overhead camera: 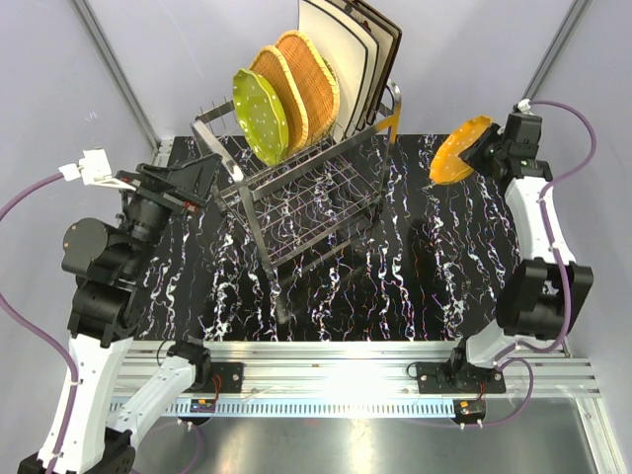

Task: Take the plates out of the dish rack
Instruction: Place the plate on the table

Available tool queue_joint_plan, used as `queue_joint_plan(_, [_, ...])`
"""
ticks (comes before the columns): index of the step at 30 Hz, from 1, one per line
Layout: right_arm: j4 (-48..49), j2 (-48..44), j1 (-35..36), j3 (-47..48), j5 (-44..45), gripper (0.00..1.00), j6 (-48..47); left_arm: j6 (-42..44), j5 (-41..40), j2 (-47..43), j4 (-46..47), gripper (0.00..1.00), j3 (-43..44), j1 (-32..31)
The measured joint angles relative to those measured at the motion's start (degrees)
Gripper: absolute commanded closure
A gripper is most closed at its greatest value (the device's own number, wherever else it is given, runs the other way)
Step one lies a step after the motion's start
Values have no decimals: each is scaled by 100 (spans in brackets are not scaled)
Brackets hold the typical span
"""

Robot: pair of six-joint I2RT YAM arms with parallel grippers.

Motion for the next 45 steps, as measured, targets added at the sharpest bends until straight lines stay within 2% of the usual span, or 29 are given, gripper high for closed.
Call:
queue_joint_plan(12, [968, 1591, -61, 140, -841, 100, 470, -162, 0, 468, 72, 1, 0, 0])
queue_joint_plan(25, [1585, 3571, -61, 1672, -1635, 100, 1185, -442, -2, 796, 195, 1, 2, 0])
queue_joint_plan(38, [2479, 4544, -48, 1987, -2603, 100, 1488, -710, 11, 1189, 417, 1, 44, 0])
queue_joint_plan(45, [2723, 4739, 9, 2052, -2765, 93, 1558, -728, 9, 1198, 452, 1, 44, 0])
